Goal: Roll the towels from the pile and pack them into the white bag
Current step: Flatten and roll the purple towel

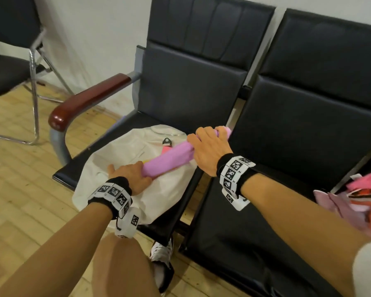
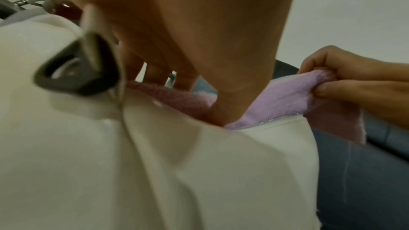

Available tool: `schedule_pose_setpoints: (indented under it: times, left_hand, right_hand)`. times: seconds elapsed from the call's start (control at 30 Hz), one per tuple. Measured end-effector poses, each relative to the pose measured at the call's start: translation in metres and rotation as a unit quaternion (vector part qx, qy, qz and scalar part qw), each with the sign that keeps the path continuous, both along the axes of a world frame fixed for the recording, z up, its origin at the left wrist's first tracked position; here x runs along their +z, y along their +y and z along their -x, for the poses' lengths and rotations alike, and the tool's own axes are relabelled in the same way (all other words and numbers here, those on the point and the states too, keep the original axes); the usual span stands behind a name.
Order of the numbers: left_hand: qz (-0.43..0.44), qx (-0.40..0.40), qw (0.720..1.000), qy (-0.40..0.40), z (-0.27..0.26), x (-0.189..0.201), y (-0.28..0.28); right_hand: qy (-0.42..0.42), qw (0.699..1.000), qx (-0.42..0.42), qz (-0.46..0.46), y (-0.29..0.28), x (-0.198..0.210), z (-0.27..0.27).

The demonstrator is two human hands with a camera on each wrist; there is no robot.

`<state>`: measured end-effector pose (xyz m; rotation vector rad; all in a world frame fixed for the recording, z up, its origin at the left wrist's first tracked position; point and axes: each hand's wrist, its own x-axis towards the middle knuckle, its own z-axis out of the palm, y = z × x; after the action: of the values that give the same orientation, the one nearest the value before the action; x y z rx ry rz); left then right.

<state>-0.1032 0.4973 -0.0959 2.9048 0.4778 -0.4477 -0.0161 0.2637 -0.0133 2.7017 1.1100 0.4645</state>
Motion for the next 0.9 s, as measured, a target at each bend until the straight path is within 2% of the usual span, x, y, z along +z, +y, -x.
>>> schedule_pose_setpoints:
  times: [0.1, 0.27, 0.4, 0.57, 0.7, 0.8, 0.9]
  left_hand:
    - [0.031, 0.01, 0.999, 0.034, 0.011, -0.011, 0.017]
    - [0.029, 0.012, 0.999, 0.018, 0.027, -0.015, 0.028]
    - [0.037, 0.02, 0.999, 0.027, 0.038, -0.014, 0.034]
    - [0.035, 0.018, 0.998, 0.042, 0.048, -0.01, 0.033]
    - [0.004, 0.003, 0.999, 0.047, 0.049, -0.007, 0.029]
    - [-0.015, -0.015, 0.999, 0.031, 0.046, -0.007, 0.024]
    - [-0.024, -0.024, 0.999, 0.024, 0.041, -0.007, 0.019]
  right_hand:
    - [0.026, 0.999, 0.016, 0.026, 0.032, -0.015, 0.004]
    - [0.094, 0.991, 0.069, 0.062, 0.076, -0.032, 0.007]
    - [0.106, 0.985, 0.112, 0.075, 0.106, -0.046, 0.016]
    - [0.191, 0.968, 0.157, 0.051, 0.132, -0.074, 0.031]
    - [0.233, 0.967, 0.073, 0.074, 0.12, -0.089, 0.031]
    - [0.21, 0.966, 0.006, 0.15, 0.099, -0.09, 0.02]
    - [0.248, 0.942, -0.056, 0.22, 0.069, -0.089, 0.01]
